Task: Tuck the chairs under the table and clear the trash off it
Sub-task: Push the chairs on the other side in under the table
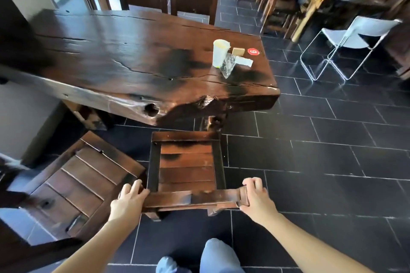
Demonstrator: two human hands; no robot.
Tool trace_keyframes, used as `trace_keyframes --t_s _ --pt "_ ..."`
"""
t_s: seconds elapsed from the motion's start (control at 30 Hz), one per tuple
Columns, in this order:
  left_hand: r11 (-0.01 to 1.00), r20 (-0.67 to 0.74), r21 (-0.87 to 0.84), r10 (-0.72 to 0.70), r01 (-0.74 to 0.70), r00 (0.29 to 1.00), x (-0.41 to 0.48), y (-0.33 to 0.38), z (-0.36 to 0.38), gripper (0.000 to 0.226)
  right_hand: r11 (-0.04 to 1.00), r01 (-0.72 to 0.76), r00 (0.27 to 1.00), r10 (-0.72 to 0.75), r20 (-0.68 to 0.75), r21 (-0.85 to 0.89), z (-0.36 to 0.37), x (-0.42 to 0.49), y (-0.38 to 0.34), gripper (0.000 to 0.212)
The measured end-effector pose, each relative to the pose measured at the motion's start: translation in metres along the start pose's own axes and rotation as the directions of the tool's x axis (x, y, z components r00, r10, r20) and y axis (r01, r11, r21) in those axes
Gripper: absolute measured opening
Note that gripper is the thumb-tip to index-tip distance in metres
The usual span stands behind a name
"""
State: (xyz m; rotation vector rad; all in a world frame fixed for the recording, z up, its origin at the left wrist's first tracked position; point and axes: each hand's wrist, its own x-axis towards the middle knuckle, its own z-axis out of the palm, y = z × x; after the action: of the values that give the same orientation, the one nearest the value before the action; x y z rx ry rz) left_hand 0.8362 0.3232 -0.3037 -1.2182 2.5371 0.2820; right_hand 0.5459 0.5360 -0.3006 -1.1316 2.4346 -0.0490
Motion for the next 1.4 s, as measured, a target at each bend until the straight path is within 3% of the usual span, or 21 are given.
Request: trace_keyframes --t_s 0.57,0.7,1.0,1.4 --pt "0.983 0.033 -0.131 -0.125 0.128 0.992 -0.031 0.036 0.001 0.044 0.992 0.120 0.992 -0.121 -0.021 -0.041 -0.003 0.013 0.034 0.056" --pt "0.981 0.032 -0.142 -0.127 0.130 0.991 -0.034 0.045 0.007 0.051 0.989 0.136 0.990 -0.138 -0.030 -0.065 -0.009 0.023 0.044 0.057" --pt "0.990 0.066 -0.101 -0.090 0.097 0.994 0.003 0.052 0.000 0.046 0.989 0.141 0.987 -0.144 -0.066 -0.053 -0.029 0.066 0.043 0.056" --pt "0.995 0.099 -0.060 -0.078 0.084 0.992 0.076 0.011 -0.025 0.045 0.993 0.107 0.989 -0.111 -0.095 -0.044 -0.033 0.123 0.008 0.059"
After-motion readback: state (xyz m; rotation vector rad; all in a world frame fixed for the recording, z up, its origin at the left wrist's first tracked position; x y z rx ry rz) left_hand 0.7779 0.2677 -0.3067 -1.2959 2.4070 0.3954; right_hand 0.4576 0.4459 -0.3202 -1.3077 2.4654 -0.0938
